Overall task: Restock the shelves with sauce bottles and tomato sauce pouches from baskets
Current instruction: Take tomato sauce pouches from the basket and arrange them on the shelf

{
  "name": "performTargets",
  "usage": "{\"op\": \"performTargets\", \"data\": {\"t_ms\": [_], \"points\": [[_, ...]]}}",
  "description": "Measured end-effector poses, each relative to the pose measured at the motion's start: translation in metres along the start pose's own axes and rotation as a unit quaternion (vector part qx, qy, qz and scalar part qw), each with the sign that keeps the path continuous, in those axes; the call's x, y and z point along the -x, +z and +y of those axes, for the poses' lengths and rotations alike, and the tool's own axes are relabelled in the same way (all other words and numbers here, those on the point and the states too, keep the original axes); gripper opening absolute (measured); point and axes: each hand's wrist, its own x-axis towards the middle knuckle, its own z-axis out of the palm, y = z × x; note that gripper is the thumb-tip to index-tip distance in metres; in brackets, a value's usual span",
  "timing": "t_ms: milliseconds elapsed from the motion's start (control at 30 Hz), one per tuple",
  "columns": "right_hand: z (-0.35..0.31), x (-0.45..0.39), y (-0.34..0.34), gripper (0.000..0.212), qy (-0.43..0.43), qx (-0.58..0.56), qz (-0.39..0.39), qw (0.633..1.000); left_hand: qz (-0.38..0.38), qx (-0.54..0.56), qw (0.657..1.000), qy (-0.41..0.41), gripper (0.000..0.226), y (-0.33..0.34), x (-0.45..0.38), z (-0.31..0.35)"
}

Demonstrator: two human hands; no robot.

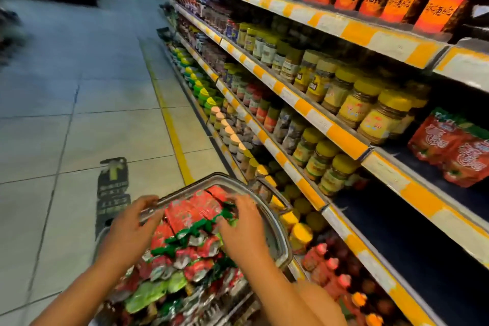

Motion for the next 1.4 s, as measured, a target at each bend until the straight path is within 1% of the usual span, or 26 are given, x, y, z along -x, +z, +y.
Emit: {"op": "performTargets", "data": {"t_ms": [100,233,333,400,467,567,633,733,833,933,1000,1133,1300,1367,1400], "points": [[0.008,-0.002,0.044,0.048,0.012,-0.025,-0.022,0.999,0.007,-0.017,1.0,-0.015,0.028,-0.01,0.007,-0.025],[0.026,-0.003,0.077,0.055,0.042,0.002,-0.039,0.998,-0.005,-0.037,0.999,-0.033,0.033,-0.012,0.014,-0.057],[0.03,-0.01,0.084,0.054,0.002,0.052,-0.058,0.997,-0.025,-0.058,0.996,-0.058,0.035,-0.007,0.021,-0.082],[0.032,-0.014,0.087,0.053,-0.016,0.076,-0.067,0.995,-0.03,-0.077,0.996,-0.044,0.038,-0.001,0.027,-0.089],[0.036,-0.019,0.093,0.054,-0.008,0.085,-0.053,0.995,-0.035,-0.103,0.994,-0.017,0.04,0.009,0.027,-0.09],[0.043,-0.029,0.099,0.059,0.047,0.089,-0.025,0.995,-0.058,-0.13,0.99,0.001,0.047,0.027,0.018,-0.079],[0.046,-0.035,0.103,0.063,0.075,0.093,-0.025,0.993,-0.084,-0.127,0.988,0.019,0.051,0.039,0.008,-0.073],[0.049,-0.04,0.109,0.066,0.091,0.108,-0.037,0.989,-0.135,-0.158,0.977,0.048,0.07,0.06,-0.007,-0.069],[0.052,-0.044,0.112,0.068,0.107,0.105,-0.045,0.988,-0.169,-0.19,0.966,0.047,0.083,0.079,-0.017,-0.07],[0.055,-0.047,0.113,0.066,0.115,0.103,-0.047,0.987,-0.16,-0.173,0.97,0.053,0.084,0.089,-0.02,-0.074],[0.055,-0.048,0.114,0.064,0.111,0.109,-0.053,0.986,-0.141,-0.165,0.975,0.048,0.083,0.089,-0.017,-0.079],[0.056,-0.048,0.117,0.057,0.099,0.133,-0.058,0.984,-0.096,-0.169,0.981,-0.001,0.09,0.083,-0.008,-0.086],[0.056,-0.046,0.117,0.043,0.103,0.139,-0.055,0.983,-0.137,-0.166,0.976,0.005,0.089,0.068,-0.008,-0.096],[0.056,-0.045,0.116,0.037,0.102,0.142,-0.052,0.983,-0.171,-0.168,0.971,0.017,0.095,0.06,-0.006,-0.101],[0.055,-0.044,0.115,0.038,0.094,0.151,-0.05,0.983,-0.19,-0.174,0.966,0.025,0.099,0.056,-0.004,-0.103]]}}
